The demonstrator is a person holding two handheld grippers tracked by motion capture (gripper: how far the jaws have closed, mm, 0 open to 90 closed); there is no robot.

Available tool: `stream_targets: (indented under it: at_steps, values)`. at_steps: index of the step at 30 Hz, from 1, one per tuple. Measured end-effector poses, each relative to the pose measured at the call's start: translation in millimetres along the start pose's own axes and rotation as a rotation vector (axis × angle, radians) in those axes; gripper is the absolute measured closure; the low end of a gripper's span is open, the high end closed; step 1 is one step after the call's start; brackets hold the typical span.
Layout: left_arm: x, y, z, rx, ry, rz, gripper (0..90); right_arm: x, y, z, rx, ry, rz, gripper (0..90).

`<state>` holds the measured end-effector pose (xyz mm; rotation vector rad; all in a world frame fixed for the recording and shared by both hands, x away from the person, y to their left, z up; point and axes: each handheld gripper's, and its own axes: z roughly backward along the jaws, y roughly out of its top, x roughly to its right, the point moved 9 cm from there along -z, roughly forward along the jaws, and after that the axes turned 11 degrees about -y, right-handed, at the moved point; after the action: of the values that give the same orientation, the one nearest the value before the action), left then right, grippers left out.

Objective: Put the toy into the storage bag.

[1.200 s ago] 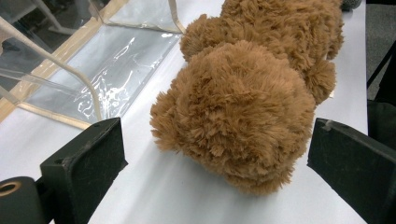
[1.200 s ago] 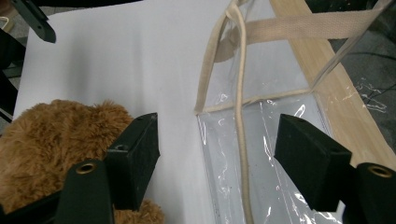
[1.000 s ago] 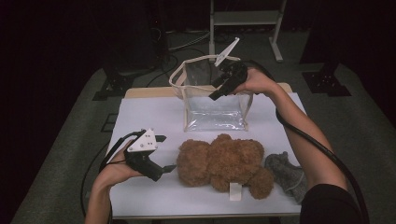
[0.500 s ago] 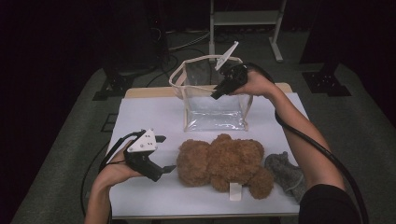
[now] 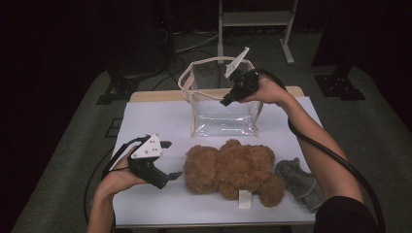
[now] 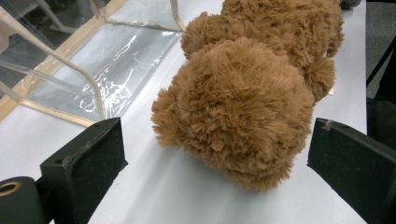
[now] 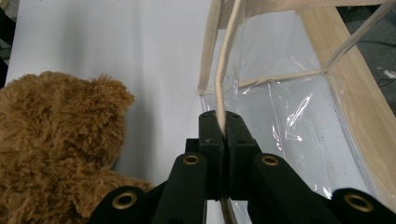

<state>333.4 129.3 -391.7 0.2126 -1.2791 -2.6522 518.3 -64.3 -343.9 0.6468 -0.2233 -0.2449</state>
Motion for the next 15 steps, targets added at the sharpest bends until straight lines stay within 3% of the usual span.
stream_targets:
  at_steps: [15]
  values:
    - [-0.4, -0.8, 0.9, 0.001, 0.000, 0.004, 3.2, -19.3, -6.7, 7.9, 0.002, 0.022, 0.011, 86.5]
